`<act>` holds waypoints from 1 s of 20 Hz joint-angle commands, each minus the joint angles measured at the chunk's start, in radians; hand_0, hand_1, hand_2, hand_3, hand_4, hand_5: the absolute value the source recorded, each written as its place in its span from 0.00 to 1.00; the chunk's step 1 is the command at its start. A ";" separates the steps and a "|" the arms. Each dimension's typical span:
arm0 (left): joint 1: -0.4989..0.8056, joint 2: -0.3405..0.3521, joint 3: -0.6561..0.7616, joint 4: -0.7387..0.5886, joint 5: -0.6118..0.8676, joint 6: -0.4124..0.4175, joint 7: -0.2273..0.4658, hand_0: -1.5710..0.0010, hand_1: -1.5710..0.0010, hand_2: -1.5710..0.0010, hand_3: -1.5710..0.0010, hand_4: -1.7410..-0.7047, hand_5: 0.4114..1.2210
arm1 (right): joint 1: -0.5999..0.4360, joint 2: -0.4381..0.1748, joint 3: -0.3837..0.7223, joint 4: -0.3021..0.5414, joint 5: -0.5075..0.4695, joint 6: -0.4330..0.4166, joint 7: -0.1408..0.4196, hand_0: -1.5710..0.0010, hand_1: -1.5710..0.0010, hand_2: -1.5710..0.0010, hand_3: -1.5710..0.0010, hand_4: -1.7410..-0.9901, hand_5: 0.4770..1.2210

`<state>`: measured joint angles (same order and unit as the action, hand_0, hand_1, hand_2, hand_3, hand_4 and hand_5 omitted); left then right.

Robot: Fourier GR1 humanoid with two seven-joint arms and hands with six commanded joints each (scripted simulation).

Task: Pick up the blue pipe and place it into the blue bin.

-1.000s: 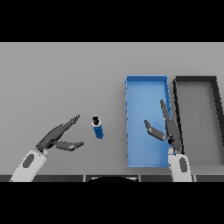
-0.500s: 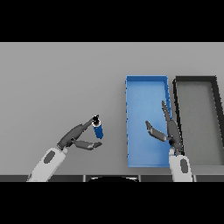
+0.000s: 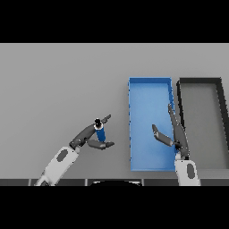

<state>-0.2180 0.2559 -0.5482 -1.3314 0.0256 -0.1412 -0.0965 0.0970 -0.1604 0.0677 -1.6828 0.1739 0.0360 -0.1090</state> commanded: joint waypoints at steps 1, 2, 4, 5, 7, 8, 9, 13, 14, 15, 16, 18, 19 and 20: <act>0.006 -0.009 0.000 0.010 0.005 -0.002 -0.018 1.00 1.00 1.00 1.00 0.61 0.06 | 0.006 0.014 0.010 -0.008 0.003 -0.004 -0.001 1.00 1.00 1.00 1.00 0.71 0.23; 0.004 -0.023 0.008 0.012 0.019 0.001 -0.022 1.00 1.00 0.97 0.97 0.58 0.11 | 0.008 0.005 0.001 -0.002 -0.005 0.002 -0.008 1.00 1.00 1.00 1.00 0.71 0.24; 0.008 -0.049 0.026 0.021 0.062 -0.010 -0.036 0.99 0.90 0.80 0.82 0.48 0.25 | 0.004 0.001 -0.005 -0.001 -0.013 0.005 -0.005 1.00 1.00 1.00 1.00 0.70 0.24; 0.020 -0.063 0.026 0.022 0.078 -0.015 -0.047 0.92 0.80 0.69 0.66 0.44 0.40 | -0.002 0.009 0.001 0.012 -0.005 0.000 -0.001 1.00 1.00 1.00 1.00 0.69 0.24; 0.017 -0.077 0.036 0.036 0.085 -0.003 -0.048 0.62 0.52 0.45 0.42 0.29 0.62 | 0.007 0.011 0.006 0.003 0.003 -0.003 -0.014 1.00 1.00 1.00 1.00 0.69 0.24; 0.018 -0.077 0.034 0.029 0.087 -0.007 -0.035 0.49 0.42 0.36 0.34 0.24 0.69 | -0.007 0.010 0.000 0.012 -0.006 0.000 -0.009 1.00 1.00 1.00 1.00 0.69 0.24; 0.021 -0.083 0.025 0.018 0.079 -0.010 -0.032 0.39 0.33 0.29 0.29 0.19 0.75 | -0.012 0.007 -0.001 0.009 -0.006 0.000 -0.002 1.00 1.00 1.00 1.00 0.68 0.25; 0.029 -0.088 0.008 0.006 0.042 0.020 -0.071 0.16 0.14 0.12 0.12 0.22 0.90 | 0.000 0.019 0.010 0.001 -0.010 0.007 0.003 1.00 1.00 1.00 1.00 0.69 0.23; 0.033 -0.093 0.008 -0.002 0.034 0.024 -0.096 0.13 0.11 0.09 0.10 0.23 0.92 | -0.011 0.018 0.003 0.003 -0.018 0.006 0.020 1.00 1.00 1.00 1.00 0.69 0.22; 0.027 -0.104 0.009 -0.004 0.028 0.028 -0.102 0.10 0.09 0.08 0.08 0.24 0.94 | -0.025 0.016 0.000 0.008 -0.019 0.004 0.033 1.00 1.00 1.00 1.00 0.69 0.21; 0.032 -0.112 0.007 -0.030 0.029 0.033 -0.106 0.08 0.07 0.06 0.06 0.25 0.95 | -0.022 0.019 0.005 0.011 -0.011 0.003 0.031 1.00 1.00 1.00 1.00 0.70 0.21; 0.020 -0.119 0.019 -0.064 0.029 0.040 -0.111 0.05 0.04 0.04 0.04 0.26 0.97 | -0.020 0.017 -0.003 0.006 -0.027 0.008 0.031 1.00 1.00 1.00 1.00 0.69 0.21; 0.023 -0.121 0.022 -0.088 0.037 0.037 -0.126 0.04 0.04 0.03 0.03 0.26 0.97 | -0.019 0.013 -0.005 -0.002 -0.028 0.008 0.032 1.00 1.00 1.00 1.00 0.68 0.21; 0.013 -0.128 0.025 -0.105 0.038 0.039 -0.113 0.03 0.03 0.02 0.03 0.26 0.98 | -0.028 0.008 -0.006 0.010 -0.022 0.008 0.037 1.00 1.00 1.00 1.00 0.69 0.21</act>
<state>-0.2053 0.1272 -0.5230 -1.4365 0.0631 -0.1033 -0.2126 0.0687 -0.1523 0.0615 -1.6725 0.1515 0.0440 -0.0697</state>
